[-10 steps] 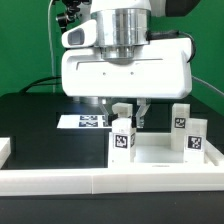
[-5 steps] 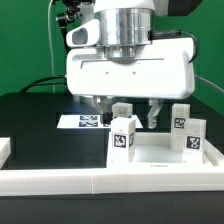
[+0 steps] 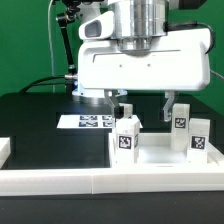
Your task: Assemble square table
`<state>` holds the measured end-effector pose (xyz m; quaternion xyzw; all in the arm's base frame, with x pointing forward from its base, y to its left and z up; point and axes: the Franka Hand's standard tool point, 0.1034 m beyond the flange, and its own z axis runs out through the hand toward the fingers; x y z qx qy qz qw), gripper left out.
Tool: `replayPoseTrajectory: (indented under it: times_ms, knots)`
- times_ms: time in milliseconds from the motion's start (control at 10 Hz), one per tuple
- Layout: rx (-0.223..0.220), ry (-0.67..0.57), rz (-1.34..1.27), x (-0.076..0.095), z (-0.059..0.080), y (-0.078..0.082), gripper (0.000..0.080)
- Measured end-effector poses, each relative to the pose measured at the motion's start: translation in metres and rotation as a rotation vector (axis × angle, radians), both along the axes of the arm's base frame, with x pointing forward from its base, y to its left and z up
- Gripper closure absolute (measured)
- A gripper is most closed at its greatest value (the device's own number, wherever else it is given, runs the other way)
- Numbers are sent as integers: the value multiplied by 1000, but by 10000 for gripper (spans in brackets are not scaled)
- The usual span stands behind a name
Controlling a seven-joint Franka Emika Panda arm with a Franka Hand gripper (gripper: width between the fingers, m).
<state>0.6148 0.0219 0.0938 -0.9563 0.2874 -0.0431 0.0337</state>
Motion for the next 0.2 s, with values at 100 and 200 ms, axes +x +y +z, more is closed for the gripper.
replayPoseTrajectory:
  times_ms: [100, 200]
  knots:
    - [0, 0, 0, 0, 0, 0, 151]
    - [0, 0, 0, 0, 0, 0, 151]
